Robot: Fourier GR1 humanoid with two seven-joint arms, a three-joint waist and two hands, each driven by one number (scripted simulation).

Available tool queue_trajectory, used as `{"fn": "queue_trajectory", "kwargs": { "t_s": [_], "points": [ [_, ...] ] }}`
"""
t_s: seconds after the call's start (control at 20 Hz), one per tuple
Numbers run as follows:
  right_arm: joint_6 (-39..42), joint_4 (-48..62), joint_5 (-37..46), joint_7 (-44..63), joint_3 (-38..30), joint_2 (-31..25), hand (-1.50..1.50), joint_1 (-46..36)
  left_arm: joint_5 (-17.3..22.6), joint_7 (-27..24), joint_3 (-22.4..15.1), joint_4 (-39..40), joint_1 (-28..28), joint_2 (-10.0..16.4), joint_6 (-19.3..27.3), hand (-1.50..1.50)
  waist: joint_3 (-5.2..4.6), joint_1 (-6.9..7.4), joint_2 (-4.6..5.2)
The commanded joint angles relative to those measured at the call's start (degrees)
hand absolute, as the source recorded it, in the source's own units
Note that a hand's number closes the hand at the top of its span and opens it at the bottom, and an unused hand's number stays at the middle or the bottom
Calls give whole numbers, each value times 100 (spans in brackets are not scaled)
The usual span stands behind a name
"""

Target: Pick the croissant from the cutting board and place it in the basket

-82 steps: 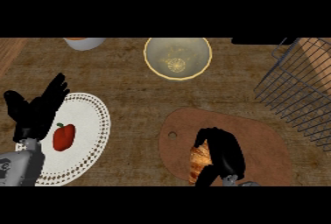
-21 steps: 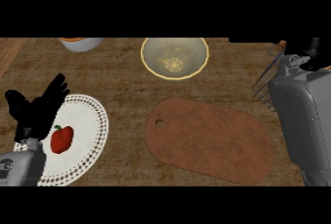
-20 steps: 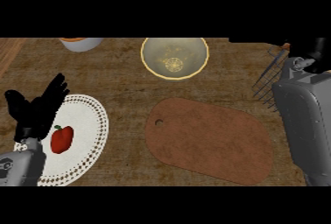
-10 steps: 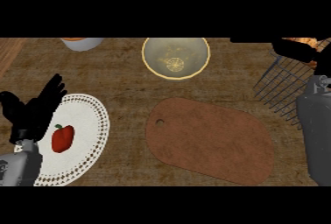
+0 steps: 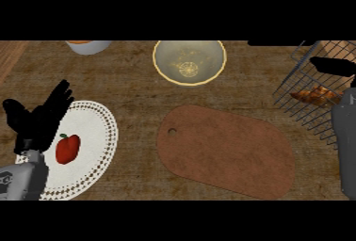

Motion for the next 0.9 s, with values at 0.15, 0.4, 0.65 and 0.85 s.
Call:
{"fn": "queue_trajectory", "kwargs": {
  "t_s": [0.15,0.4,0.65,0.85],
  "points": [
    [-759,-45,-321,-441,-151,64,-150,64,-27,194,-21,-302,181,-11,-13,0,-1,21,-12],
    [-1086,-1106,-1067,-272,-1025,-210,-150,386,32,76,101,115,-58,30,-36,0,1,-141,-45],
    [-939,-2353,-2035,-234,-1722,-218,-150,1373,-77,66,57,-269,334,20,34,0,3,-166,-64],
    [-7,-3623,-3277,-122,-2189,-334,-150,2420,79,219,237,-163,190,139,-32,0,3,-295,-89]
  ]
}}
